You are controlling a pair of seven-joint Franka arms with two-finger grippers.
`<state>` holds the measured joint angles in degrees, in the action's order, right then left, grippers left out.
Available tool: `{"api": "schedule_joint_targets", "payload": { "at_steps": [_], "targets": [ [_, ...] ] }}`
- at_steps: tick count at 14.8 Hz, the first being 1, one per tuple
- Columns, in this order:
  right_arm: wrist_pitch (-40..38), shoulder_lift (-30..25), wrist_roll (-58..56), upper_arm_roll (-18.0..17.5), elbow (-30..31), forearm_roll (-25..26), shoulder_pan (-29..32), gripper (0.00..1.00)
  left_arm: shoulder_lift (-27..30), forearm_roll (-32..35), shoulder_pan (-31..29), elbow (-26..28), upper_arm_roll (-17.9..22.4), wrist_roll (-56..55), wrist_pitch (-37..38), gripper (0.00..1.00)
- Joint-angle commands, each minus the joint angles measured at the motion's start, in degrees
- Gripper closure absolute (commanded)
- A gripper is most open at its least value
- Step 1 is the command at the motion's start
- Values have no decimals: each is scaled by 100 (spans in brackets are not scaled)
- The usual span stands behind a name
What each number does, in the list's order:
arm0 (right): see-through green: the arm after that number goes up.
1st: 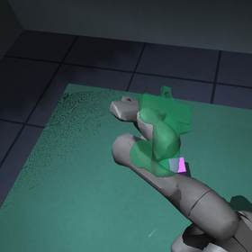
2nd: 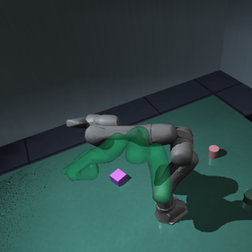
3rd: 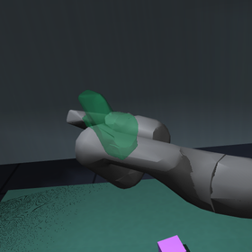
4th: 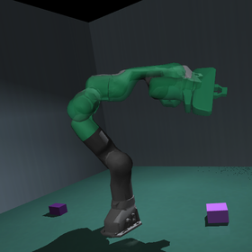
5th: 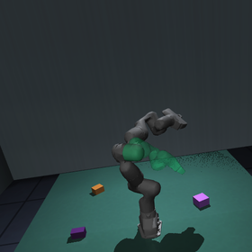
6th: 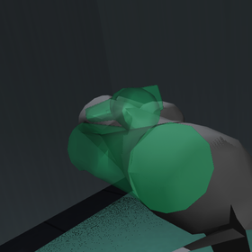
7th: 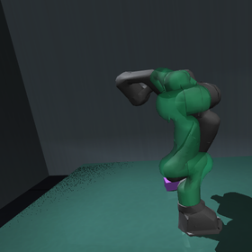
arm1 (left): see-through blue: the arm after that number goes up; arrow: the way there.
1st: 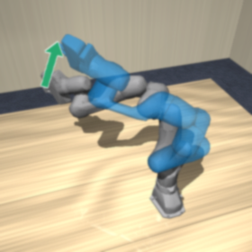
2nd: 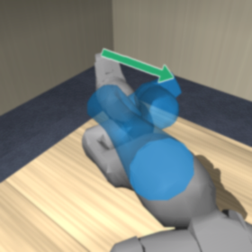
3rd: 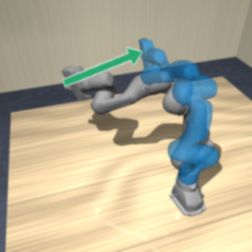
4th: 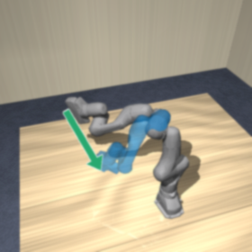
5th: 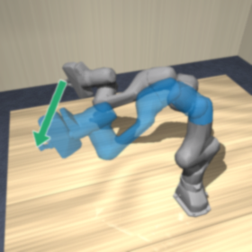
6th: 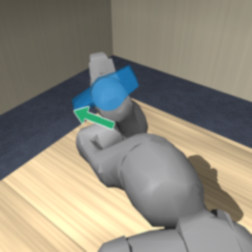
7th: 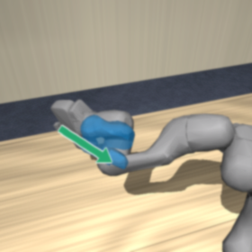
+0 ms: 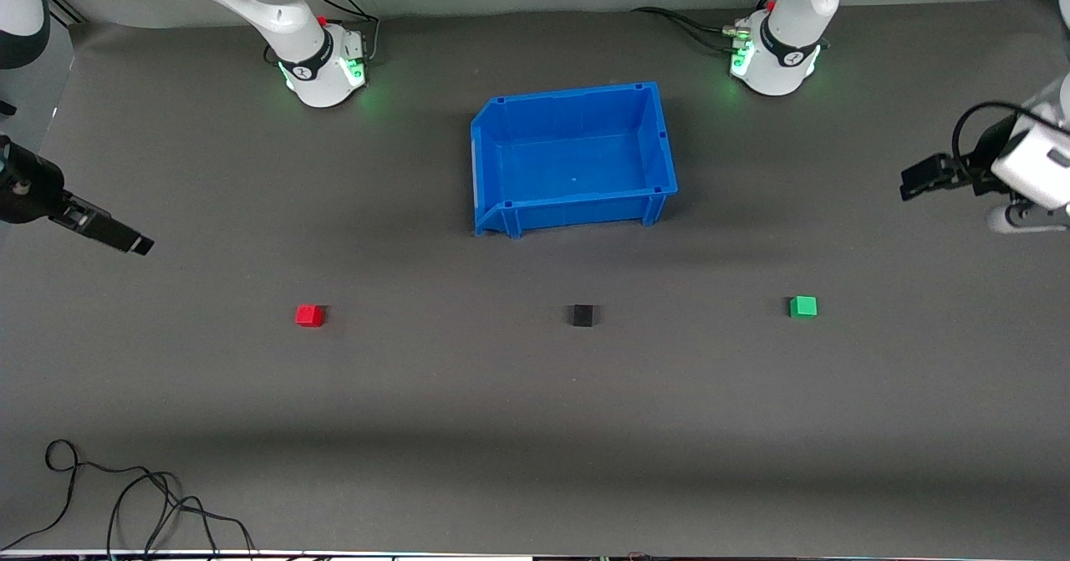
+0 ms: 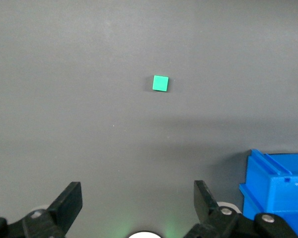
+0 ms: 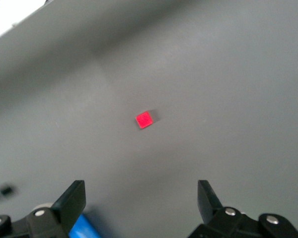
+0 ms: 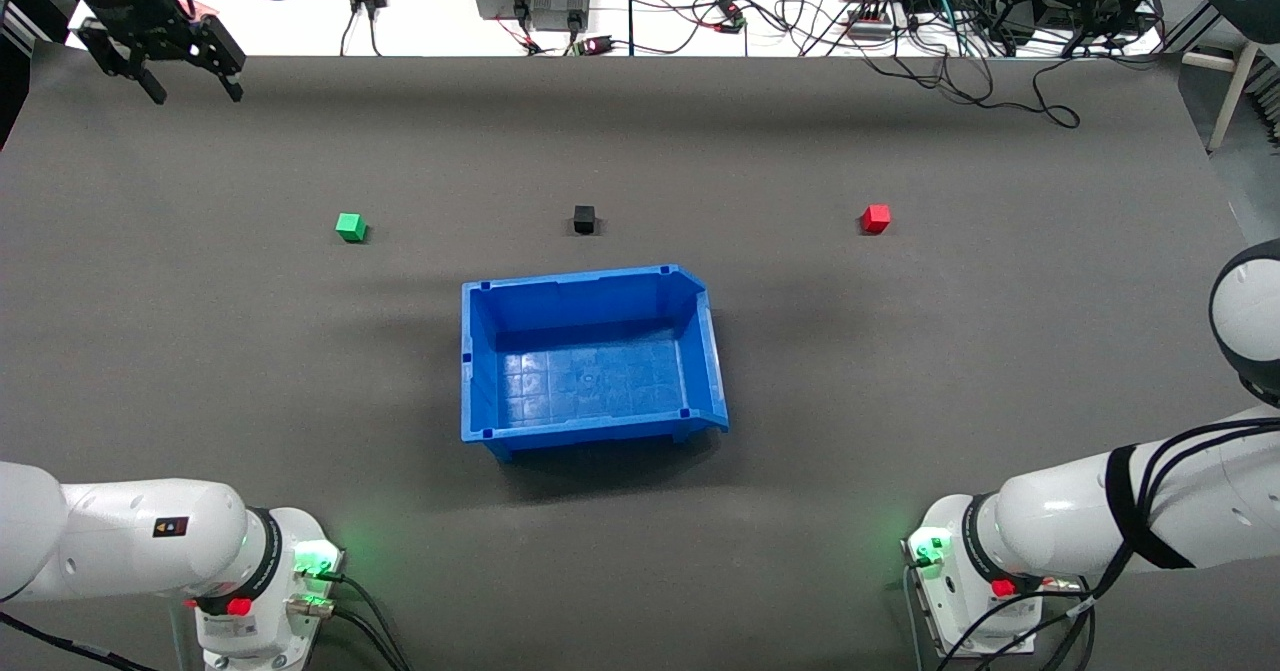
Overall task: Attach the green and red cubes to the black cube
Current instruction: 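Move the right gripper to the red cube while the left gripper reaches the green cube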
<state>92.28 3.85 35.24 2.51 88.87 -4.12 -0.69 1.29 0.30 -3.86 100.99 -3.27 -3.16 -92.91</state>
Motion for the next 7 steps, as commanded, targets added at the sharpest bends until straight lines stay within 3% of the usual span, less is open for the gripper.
{"api": "schedule_joint_targets", "payload": {
  "at_steps": [1, 4, 7],
  "targets": [
    [62, 326, 1560, 39, -63, -456, 43, 0, -6, -48, -89, 559, 2, -1, -664, 0],
    [80, 660, 2627, 179, 156, -1142, 104, 0, -224, -39, 60, 1333, -42, 87, -1744, 0],
    [955, 898, 2637, 258, 848, -1555, 105, 0, -873, -39, 314, 1467, -42, 384, -2335, 0]
  ]
}}
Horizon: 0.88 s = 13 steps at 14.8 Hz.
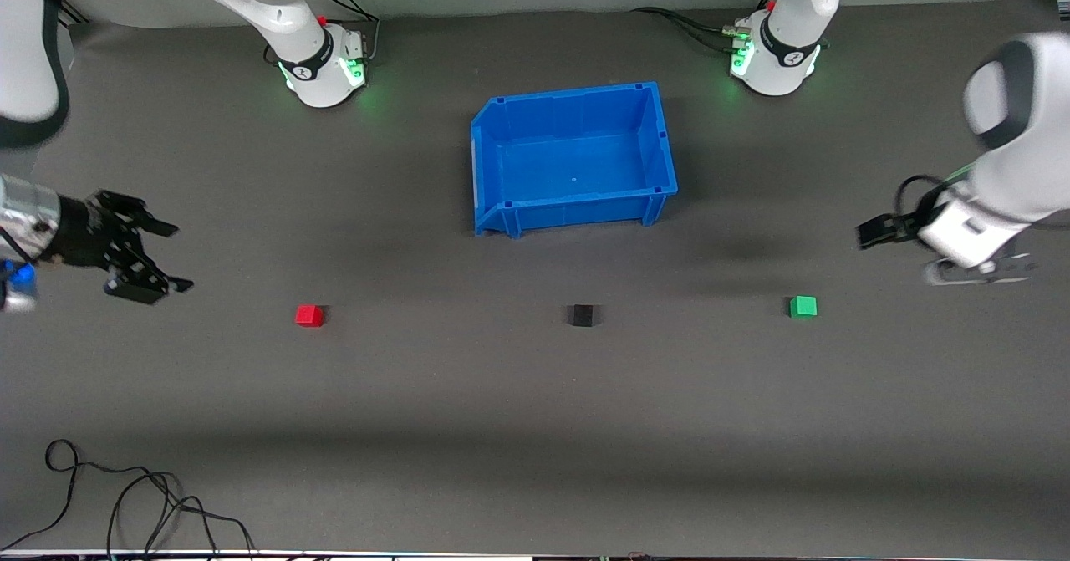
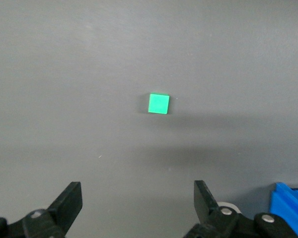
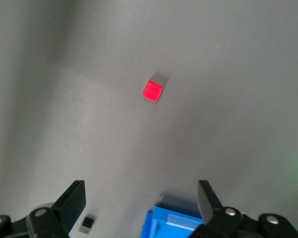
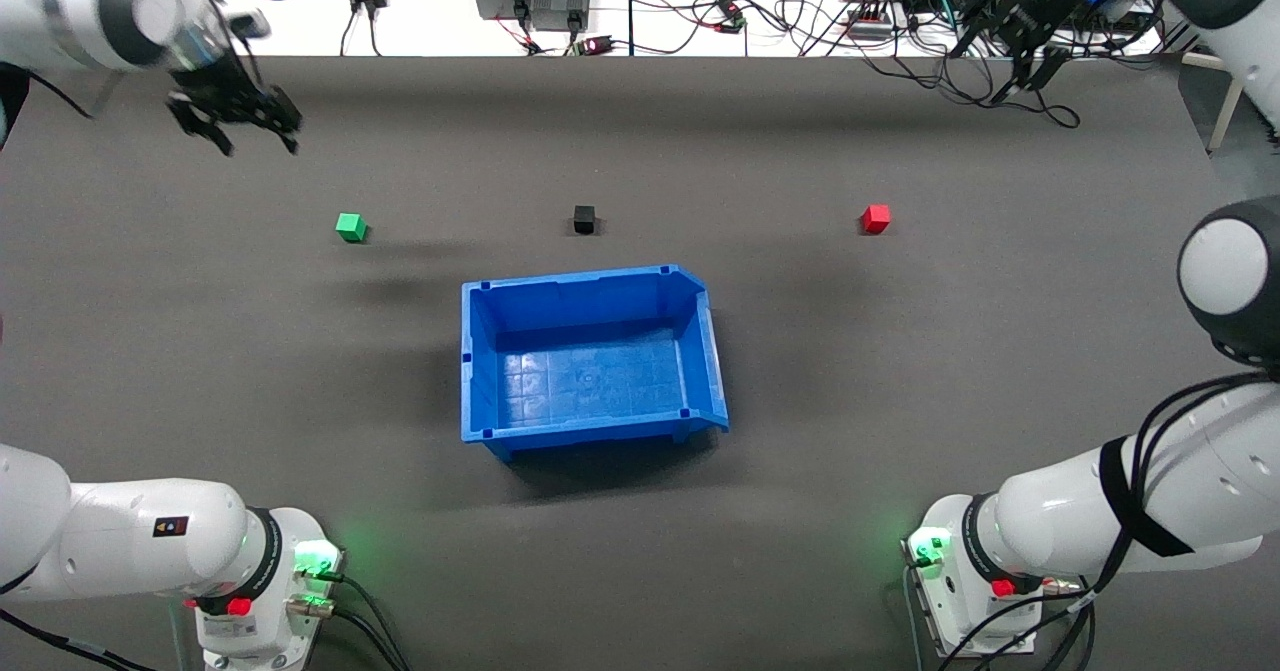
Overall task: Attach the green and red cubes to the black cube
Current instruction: 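Move the right gripper to the red cube while the left gripper reaches the green cube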
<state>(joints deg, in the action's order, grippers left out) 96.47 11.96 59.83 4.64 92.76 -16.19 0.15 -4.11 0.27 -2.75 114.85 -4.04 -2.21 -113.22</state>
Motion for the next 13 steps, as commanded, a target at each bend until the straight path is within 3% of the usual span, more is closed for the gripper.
{"api": "schedule_joint_targets", "payload": {
  "at_steps": [1, 4, 8, 13],
  "targets": [
    [1001, 122, 179, 63, 836, -532, 12, 0, -597, 25, 300, 72, 35, 335, -498, 0],
    [1996, 402, 170, 64, 1498, -1121, -6, 0, -1160, 236, 380, 72, 35, 370, -894, 2],
    [2569, 1140, 109, 64, 1622, -1738, -23, 0, -1846, 246, 345, 90, 35, 283, -1492, 5],
    [3193, 1554, -620, 72, 2052, -2555, -6, 0, -2479, 246, 327, -261, 70, 283, -1870, 6]
  ]
}}
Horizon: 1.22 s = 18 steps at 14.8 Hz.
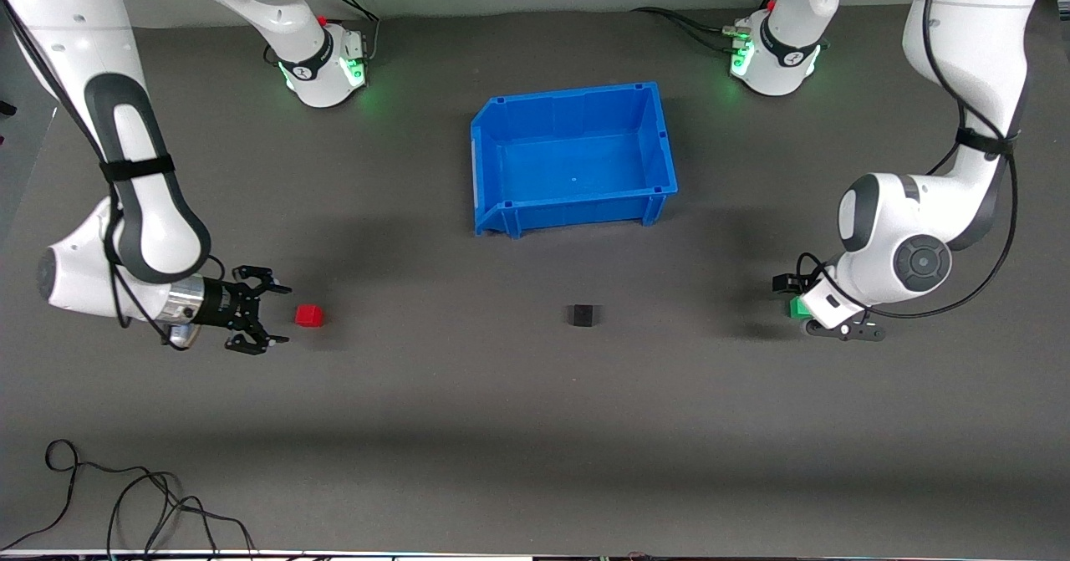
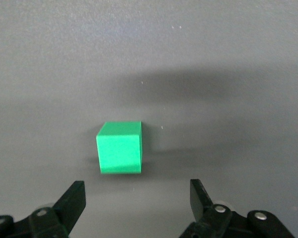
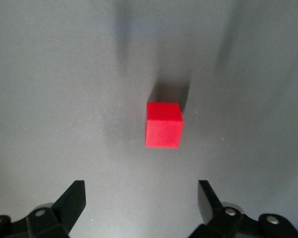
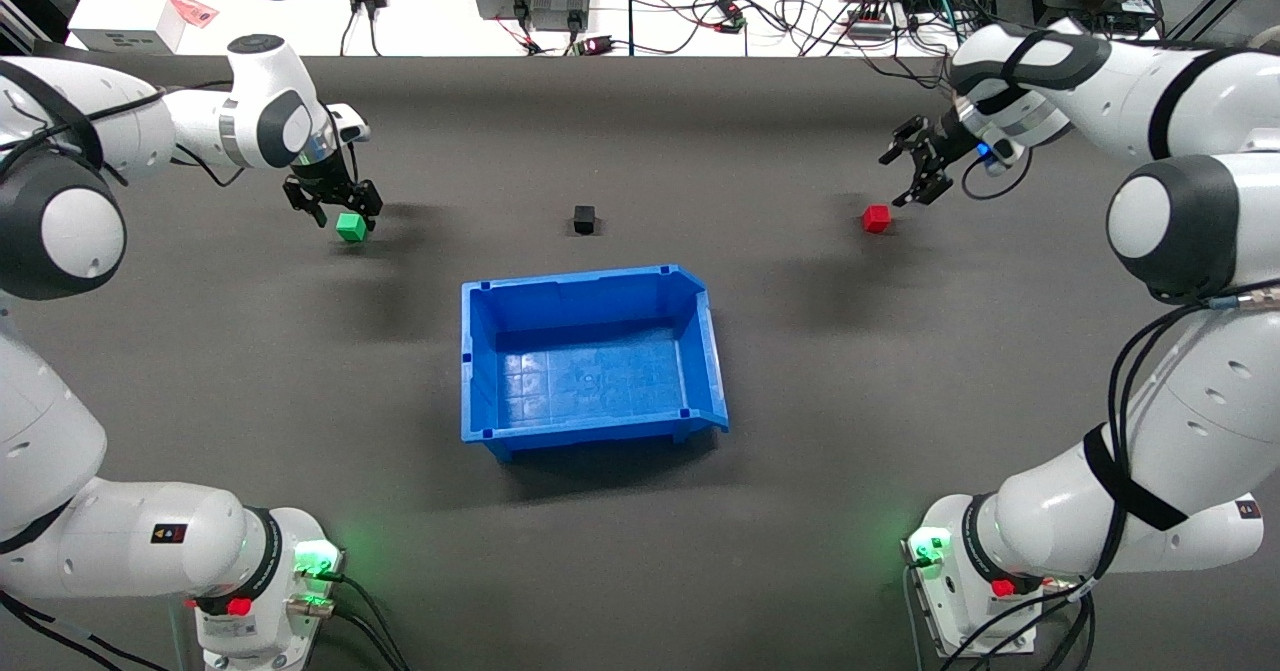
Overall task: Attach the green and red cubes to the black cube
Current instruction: 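Close the right gripper on the red cube while the left gripper grasps the green cube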
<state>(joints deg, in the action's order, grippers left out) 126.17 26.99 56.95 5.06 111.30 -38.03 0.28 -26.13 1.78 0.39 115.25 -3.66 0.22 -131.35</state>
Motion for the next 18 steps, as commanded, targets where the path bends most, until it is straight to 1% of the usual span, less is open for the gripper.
{"api": "schedule_joint_targets", "payload": {
  "at_steps": [1, 2, 3, 5, 6, 8, 9, 10, 11, 12, 13, 14, 15, 18],
  "targets": [
    [319, 96, -386, 31, 252, -415, -19, 0, -340, 103, 5, -310, 32, 40, -119, 6],
    [407, 174, -430, 31, 296, -450, -19, 0, -367, 103, -4, -302, 40, 40, -180, 6],
    [460, 219, -526, 31, 322, -529, -19, 0, -419, 103, -13, -310, 49, 40, -216, 8],
    [487, 342, -745, 31, 331, -740, -10, 0, -559, 103, -22, -319, 58, 31, -557, 9],
    [496, 386, -773, 31, 331, -758, -10, 0, -612, 103, -22, -319, 58, 31, -672, 10],
    [496, 404, -773, 31, 331, -758, -2, 0, -639, 103, -31, -328, 67, 40, -708, 21],
    [496, 404, -773, 31, 331, -767, 7, 0, -639, 103, -22, -328, 75, 40, -699, 25],
    [487, 404, -773, 39, 331, -758, 16, 1, -639, 103, -22, -328, 75, 40, -708, 27],
    [487, 404, -773, 39, 331, -758, 16, 3, -639, 103, -31, -328, 75, 57, -699, 30],
    [487, 404, -782, 39, 331, -758, 33, 11, -639, 103, -31, -319, 75, 57, -699, 34],
    [487, 412, -834, 39, 331, -758, 86, 22, -639, 103, -31, -319, 93, 66, -699, 35],
    [478, 413, -921, 39, 331, -758, 112, 32, -639, 103, -31, -319, 93, 84, -699, 40],
    [478, 421, -931, 39, 331, -758, 113, 40, -631, 103, -31, -328, 93, 84, -691, 47],
    [478, 439, -931, 39, 323, -758, 104, 58, -630, 103, -57, -389, 102, 84, -664, 83]
  ]
}}
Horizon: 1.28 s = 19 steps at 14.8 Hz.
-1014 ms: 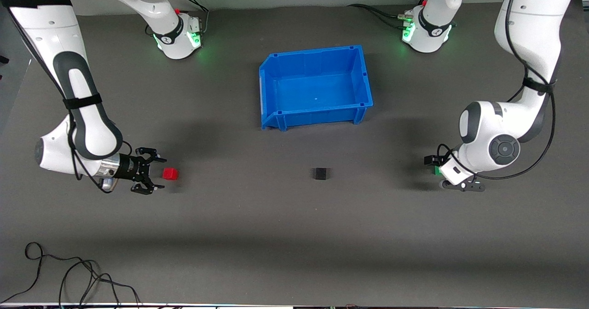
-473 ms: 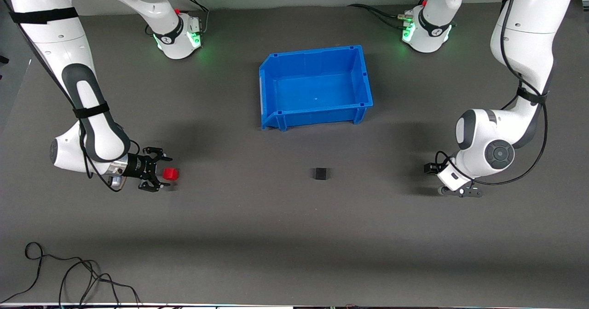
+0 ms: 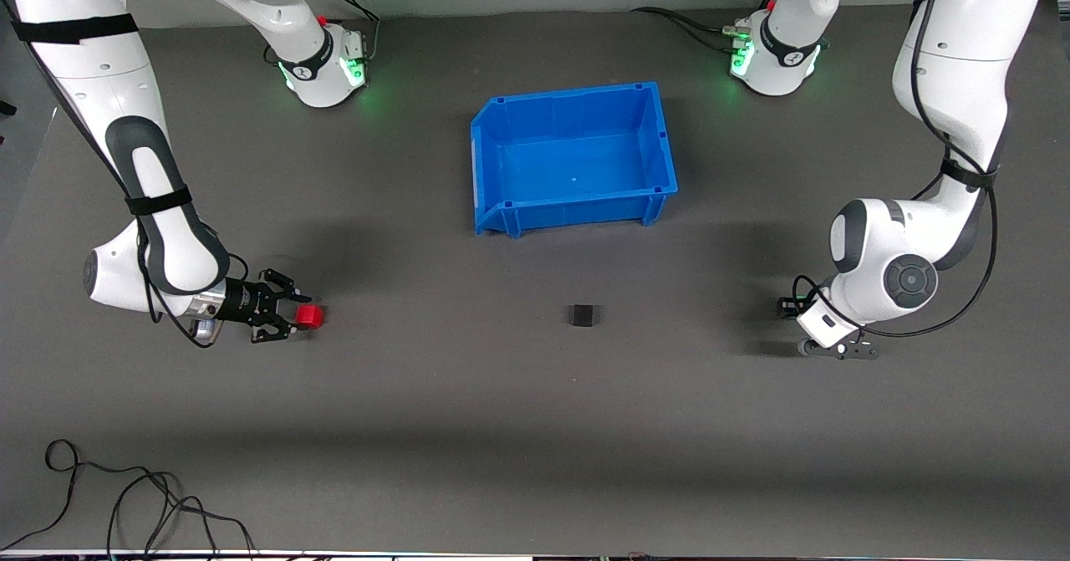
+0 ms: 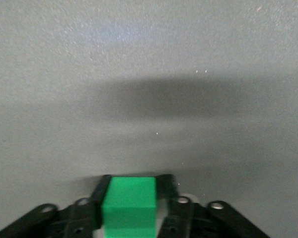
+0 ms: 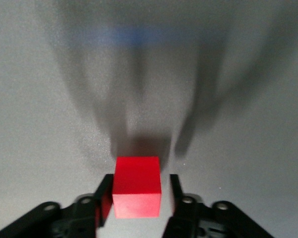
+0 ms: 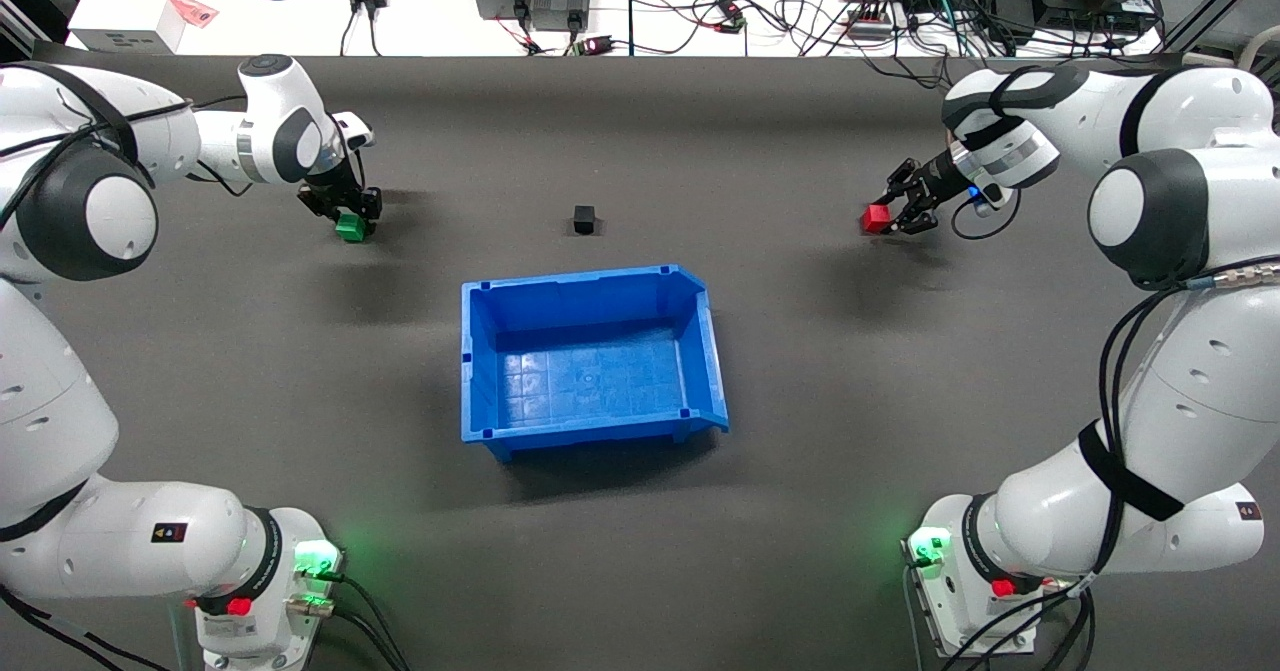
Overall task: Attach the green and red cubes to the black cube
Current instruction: 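Close the right gripper on the red cube while the left gripper grasps the green cube, then carry the red and green cubes toward the black cube with both grippers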
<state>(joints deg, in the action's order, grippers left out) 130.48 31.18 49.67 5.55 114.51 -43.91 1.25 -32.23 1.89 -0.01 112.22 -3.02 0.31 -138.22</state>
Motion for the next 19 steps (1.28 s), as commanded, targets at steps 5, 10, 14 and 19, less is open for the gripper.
{"api": "schedule_joint_targets", "payload": {
  "at_steps": [5, 10, 14, 19],
  "targets": [
    [-5, -111, -90, -19, -103, -171, -72, 58, 94, -65, -61, -261, 21, -877, 128, 100],
    [-234, -288, 498, -63, -315, -162, -274, 58, -143, -48, 484, -1095, -23, -4184, 926, 100],
    [-181, -227, 1683, -63, -770, -171, -1037, 61, -161, -92, 853, -1237, -40, -5870, 1087, 100],
    [801, 203, 3555, -63, -1456, -338, -2416, 61, -170, -1302, 1020, -1281, -224, -7693, 1288, 100]
  ]
}}
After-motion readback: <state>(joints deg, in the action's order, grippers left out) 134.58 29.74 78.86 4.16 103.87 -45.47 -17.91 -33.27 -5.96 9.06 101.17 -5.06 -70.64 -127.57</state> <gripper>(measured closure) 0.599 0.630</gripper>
